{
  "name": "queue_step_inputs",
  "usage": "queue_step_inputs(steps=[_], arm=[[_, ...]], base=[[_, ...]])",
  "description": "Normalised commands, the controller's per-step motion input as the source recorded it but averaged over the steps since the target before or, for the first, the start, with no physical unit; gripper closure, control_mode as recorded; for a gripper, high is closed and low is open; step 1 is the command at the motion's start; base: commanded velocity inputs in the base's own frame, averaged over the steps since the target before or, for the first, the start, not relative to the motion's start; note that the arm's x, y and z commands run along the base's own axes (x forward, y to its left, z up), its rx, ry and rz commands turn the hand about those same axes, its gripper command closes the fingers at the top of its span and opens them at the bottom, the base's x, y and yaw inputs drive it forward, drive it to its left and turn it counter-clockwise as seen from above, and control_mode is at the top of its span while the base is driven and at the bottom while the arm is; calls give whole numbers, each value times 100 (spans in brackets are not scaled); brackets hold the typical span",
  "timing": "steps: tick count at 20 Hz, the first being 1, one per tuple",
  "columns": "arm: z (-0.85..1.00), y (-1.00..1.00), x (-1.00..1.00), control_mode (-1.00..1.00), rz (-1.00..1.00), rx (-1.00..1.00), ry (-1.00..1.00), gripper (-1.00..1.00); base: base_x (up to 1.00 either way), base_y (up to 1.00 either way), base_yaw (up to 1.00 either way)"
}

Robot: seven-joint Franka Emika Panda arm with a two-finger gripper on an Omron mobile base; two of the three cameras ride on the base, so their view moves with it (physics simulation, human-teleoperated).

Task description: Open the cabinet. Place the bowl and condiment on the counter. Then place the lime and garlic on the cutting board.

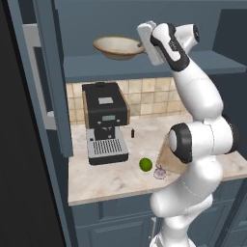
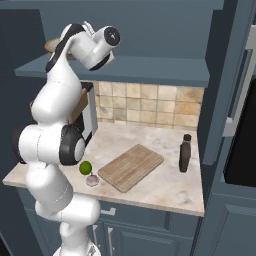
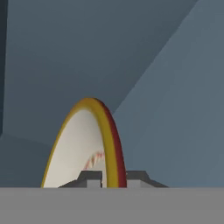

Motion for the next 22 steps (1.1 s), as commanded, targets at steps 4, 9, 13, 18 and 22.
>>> queue_step_inputs(steps=[4,9,13,18,22], arm=[[12,-15,-89,-100,0,3,0,100],[5,-6,-99,-100,0,0,0,100],[3,-11,-100,-100,0,0,0,100],[0,-21,-100,-100,0,0,0,100],[2,-35,-100,-100,0,0,0,100]], base=[[0,0,0],[0,0,0],[0,0,0],[0,0,0],[0,0,0]])
